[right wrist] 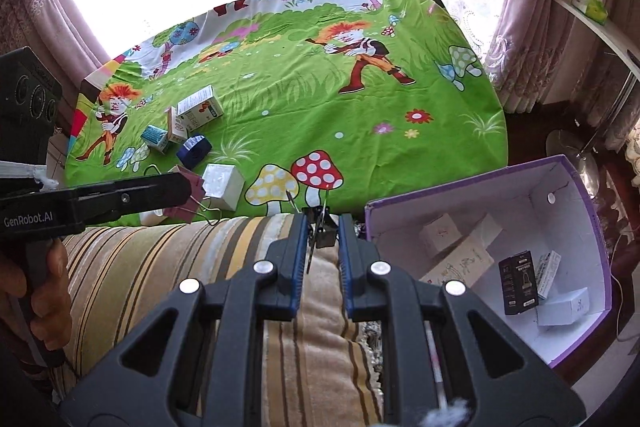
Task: Organize rigid objects
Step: 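Carry both held binder clips over the purple-rimmed storage box, then open both tools to drop the clips into the storage box, then move both open tools back toward the items on the bed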
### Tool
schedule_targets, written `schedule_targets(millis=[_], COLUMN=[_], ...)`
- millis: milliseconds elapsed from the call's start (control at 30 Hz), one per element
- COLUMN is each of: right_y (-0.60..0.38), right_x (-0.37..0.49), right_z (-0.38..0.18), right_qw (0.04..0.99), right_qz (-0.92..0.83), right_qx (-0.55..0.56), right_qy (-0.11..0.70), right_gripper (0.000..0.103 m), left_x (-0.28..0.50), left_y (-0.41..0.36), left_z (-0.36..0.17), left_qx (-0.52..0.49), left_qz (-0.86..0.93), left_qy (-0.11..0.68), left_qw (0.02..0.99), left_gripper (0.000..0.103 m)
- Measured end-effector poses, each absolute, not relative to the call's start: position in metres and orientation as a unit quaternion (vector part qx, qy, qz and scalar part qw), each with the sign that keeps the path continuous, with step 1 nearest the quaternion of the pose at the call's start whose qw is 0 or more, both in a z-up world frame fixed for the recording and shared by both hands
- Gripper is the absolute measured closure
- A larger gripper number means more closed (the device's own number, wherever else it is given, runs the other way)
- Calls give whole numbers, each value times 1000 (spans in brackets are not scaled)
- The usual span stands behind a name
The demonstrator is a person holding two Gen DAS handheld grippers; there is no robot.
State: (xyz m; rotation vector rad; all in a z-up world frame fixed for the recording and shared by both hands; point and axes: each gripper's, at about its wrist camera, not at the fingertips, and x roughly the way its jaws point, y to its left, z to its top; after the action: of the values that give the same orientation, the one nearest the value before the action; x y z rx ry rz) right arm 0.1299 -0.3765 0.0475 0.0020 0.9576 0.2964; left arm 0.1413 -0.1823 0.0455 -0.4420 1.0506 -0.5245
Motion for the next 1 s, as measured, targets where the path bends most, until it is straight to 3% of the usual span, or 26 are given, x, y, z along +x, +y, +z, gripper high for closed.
schedule_targets(millis=[700, 900, 967, 1000], right_y=[-489, -499, -499, -499], right_x=[114, 116, 116, 116], right_z=[52, 51, 51, 51], right_qw=[900, 897, 896, 897], right_qz=[-22, -39, -39, -38], right_qx=[14, 23, 26, 27], right_qy=[435, 440, 441, 440], right_gripper=[84, 83, 79, 70], left_x=[145, 147, 147, 147], left_y=[-283, -288, -286, -284], left_z=[34, 33, 32, 33], left_qx=[-194, -197, -200, -201], left_qz=[-303, -308, -306, -304], left_qy=[528, 531, 531, 531], left_qw=[769, 764, 764, 765], left_gripper=[69, 58, 57, 57])
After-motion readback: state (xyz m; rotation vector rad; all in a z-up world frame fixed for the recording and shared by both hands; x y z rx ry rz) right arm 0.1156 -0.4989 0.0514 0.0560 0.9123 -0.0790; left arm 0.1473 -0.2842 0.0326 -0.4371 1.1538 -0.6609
